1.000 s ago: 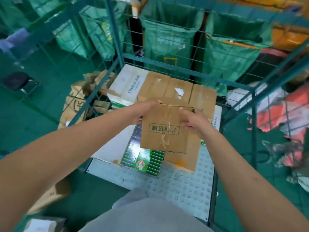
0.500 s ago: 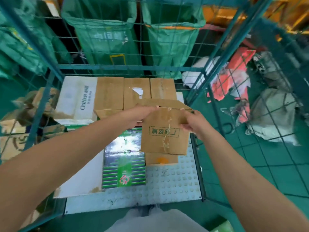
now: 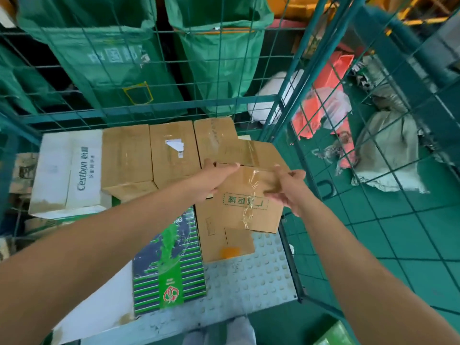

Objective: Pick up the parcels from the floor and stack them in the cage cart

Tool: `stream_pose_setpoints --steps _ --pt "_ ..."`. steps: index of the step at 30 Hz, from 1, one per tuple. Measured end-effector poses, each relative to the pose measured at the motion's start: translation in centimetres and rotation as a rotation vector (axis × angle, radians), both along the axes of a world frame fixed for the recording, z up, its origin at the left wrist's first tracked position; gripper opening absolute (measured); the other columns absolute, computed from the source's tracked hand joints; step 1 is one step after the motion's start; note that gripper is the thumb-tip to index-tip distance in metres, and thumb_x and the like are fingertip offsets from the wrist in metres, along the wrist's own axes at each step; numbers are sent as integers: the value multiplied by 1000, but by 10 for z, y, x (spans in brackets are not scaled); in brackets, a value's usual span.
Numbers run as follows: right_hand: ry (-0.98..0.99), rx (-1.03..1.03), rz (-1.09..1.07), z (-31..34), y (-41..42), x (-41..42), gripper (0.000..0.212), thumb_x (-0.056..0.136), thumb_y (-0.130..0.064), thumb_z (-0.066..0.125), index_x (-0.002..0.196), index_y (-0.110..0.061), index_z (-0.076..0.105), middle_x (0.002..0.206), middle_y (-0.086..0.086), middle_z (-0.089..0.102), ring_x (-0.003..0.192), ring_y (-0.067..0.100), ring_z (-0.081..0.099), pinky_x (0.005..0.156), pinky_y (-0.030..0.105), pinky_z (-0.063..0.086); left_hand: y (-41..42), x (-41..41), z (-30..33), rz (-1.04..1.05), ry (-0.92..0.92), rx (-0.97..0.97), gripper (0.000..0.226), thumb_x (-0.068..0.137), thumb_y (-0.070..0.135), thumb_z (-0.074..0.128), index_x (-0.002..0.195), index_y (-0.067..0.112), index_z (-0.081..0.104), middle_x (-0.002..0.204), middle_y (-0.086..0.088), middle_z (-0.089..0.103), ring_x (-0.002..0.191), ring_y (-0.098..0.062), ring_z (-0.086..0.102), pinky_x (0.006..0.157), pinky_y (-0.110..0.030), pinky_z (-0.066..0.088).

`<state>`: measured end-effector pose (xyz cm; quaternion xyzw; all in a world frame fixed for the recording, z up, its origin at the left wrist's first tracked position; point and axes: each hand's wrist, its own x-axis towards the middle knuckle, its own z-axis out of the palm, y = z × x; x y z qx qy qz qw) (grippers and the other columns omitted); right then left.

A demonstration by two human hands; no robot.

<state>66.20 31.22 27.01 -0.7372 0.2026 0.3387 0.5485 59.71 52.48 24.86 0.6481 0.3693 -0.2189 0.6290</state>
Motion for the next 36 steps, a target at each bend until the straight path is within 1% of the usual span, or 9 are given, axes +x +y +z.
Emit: stream_pose_setpoints --steps 3,6,10,13,18,24,29,34,36 --pt "-86 -48 -1 -18 -10 27 50 100 -52 60 125 -22 28 116 21 67 70 31 76 77 44 65 -17 26 -12 37 -38 19 85 87 62 70 151 31 23 128 4 55 109 -17 58 103 -42 51" --pt "-142 -102 -11 -29 -23 66 44 99 -49 58 122 -22 32 118 20 67 62 25 75 59 33 64 -37 52 -20 85 -112 31 72 91 57 68 144 31 27 132 4 52 106 -12 57 79 -30 51" --pt "-235 -168 92 -31 -40 112 33 98 -46 48 118 -23 35 112 21 69 67 33 77 81 50 64 -65 85 -26 209 -130 34 68 91 59 66 140 31 27 134 0 50 110 -19 56 77 -31 45" --pt "-311 -207 119 -27 -48 139 26 97 -41 47 113 -23 37 98 22 73 66 36 76 79 53 64 -83 102 -30 249 -154 34 72 91 59 66 143 29 25 135 -1 50 113 -21 56 65 -25 42" --pt "-346 -207 140 -24 -51 173 28 98 -39 48 115 -20 37 91 19 72 67 38 76 77 54 64 -93 135 -29 288 -191 95 68 84 61 68 130 29 29 133 -1 50 114 -22 58 99 -45 53" --pt "-413 -193 177 -38 -42 192 27 100 -34 47 119 -21 33 92 7 66 67 34 75 81 56 62 -92 160 -45 297 -194 95 84 73 71 67 136 39 22 137 0 50 120 -26 56 105 -51 49" --pt "-396 -168 182 -76 -34 205 25 102 -25 47 120 -18 32 93 2 60 67 28 67 84 59 59 -91 170 -93 321 -205 49 62 90 57 69 129 35 25 134 5 54 122 -23 55 111 -49 45" --pt "-376 -199 187 -122 -31 214 25 99 -24 46 120 -20 32 90 0 58 69 29 65 88 60 57 -93 176 -133 310 -156 64 93 67 73 67 142 36 25 145 0 46 129 -25 51 114 -49 42" --pt "-363 -171 186 -142 -29 219 26 99 -21 45 121 -18 32 89 0 56 69 27 61 88 60 57 -92 178 -153 310 -138 73 100 69 74 68 150 35 22 152 -2 41 134 -27 48 115 -50 40"
